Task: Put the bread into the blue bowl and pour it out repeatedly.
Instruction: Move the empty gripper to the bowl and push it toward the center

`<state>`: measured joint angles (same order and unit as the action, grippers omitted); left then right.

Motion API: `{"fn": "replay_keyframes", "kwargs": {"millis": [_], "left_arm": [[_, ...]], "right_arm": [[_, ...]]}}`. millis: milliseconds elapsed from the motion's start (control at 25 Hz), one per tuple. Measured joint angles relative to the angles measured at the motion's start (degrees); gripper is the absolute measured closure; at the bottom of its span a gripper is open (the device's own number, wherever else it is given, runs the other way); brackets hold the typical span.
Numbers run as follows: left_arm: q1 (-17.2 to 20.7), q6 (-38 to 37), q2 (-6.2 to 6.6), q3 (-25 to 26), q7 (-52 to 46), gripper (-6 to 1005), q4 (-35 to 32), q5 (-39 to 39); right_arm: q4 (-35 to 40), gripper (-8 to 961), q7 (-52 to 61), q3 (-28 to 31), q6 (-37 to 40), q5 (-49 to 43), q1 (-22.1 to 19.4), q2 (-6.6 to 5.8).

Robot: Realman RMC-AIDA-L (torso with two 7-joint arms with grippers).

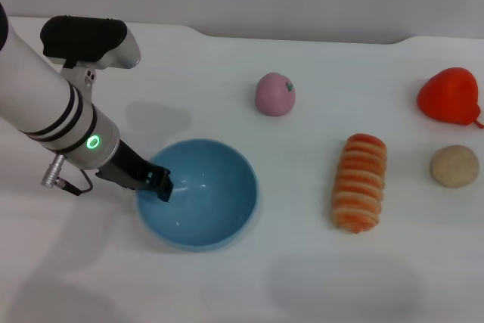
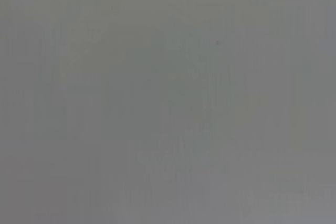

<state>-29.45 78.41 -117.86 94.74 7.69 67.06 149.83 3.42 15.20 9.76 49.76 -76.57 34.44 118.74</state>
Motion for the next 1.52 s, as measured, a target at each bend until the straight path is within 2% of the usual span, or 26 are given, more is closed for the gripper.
{"fn": "replay_keyframes", "kwargs": {"millis": [680,1360,1520], "left_arm": [[-0.14,-0.40,0.00,0.60,0.45,958,0.01,-0.07],[-0.56,-0.89,0.07,0.10,1.45,1001,1.42,0.16],[-0.71,-1.45,0.16,0.74,1.46,1001,2.41,0.03]], "right_arm": [[0.00,267,0.00,0.00,0.00,0.28,-0.06,0.00],[-0.21,268,0.30,-0.11,0.08,0.28,0.03,-0.01],[0.10,269,9.01,-2.31,0.10,-1.36,0.90,-0.39]]}}
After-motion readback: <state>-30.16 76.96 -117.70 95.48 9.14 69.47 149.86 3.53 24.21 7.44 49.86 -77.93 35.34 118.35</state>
